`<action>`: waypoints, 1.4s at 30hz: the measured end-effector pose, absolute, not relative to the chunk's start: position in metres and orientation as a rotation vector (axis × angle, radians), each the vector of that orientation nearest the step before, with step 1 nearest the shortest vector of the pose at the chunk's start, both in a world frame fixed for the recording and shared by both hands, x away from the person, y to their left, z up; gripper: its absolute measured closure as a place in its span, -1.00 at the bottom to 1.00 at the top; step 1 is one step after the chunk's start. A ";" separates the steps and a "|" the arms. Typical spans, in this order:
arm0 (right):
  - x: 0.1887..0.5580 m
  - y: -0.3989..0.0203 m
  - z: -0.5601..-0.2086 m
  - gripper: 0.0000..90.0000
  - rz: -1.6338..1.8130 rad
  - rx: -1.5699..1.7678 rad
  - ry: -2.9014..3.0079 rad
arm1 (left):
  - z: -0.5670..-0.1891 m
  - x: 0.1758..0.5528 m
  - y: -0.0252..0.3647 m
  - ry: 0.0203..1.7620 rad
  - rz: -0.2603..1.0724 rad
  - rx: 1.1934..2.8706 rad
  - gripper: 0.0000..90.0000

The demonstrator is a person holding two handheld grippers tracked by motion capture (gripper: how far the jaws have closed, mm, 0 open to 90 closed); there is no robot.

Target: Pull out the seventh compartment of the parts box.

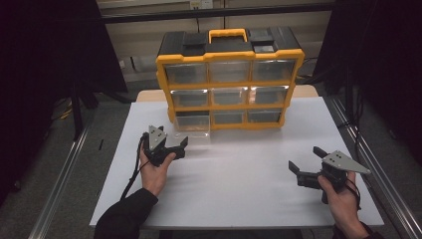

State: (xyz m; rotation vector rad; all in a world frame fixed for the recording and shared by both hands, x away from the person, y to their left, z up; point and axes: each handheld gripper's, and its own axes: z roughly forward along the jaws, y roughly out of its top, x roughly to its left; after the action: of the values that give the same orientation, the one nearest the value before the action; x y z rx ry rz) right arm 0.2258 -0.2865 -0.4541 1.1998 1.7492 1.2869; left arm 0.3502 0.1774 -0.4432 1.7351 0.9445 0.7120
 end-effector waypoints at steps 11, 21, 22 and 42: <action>0.225 -0.284 -0.453 -0.97 1.282 1.190 1.746 | -0.440 0.343 0.192 0.957 0.583 1.715 -0.87; 0.225 -0.285 -0.453 -0.97 1.285 1.195 1.739 | -0.439 0.321 0.207 0.949 0.648 1.655 -0.88; 0.225 -0.285 -0.453 -0.97 1.284 1.195 1.741 | -0.439 0.319 0.210 0.959 0.670 1.644 -0.87; 0.225 -0.286 -0.453 -0.97 1.277 1.201 1.737 | -0.437 0.278 0.249 1.000 0.714 1.598 -0.93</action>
State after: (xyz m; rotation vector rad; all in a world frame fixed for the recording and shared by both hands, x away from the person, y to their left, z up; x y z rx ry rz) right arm 0.2252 -0.2859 -0.4532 1.2013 1.7371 1.2775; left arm 0.2782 0.2487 -0.4370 1.5984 1.0002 0.7136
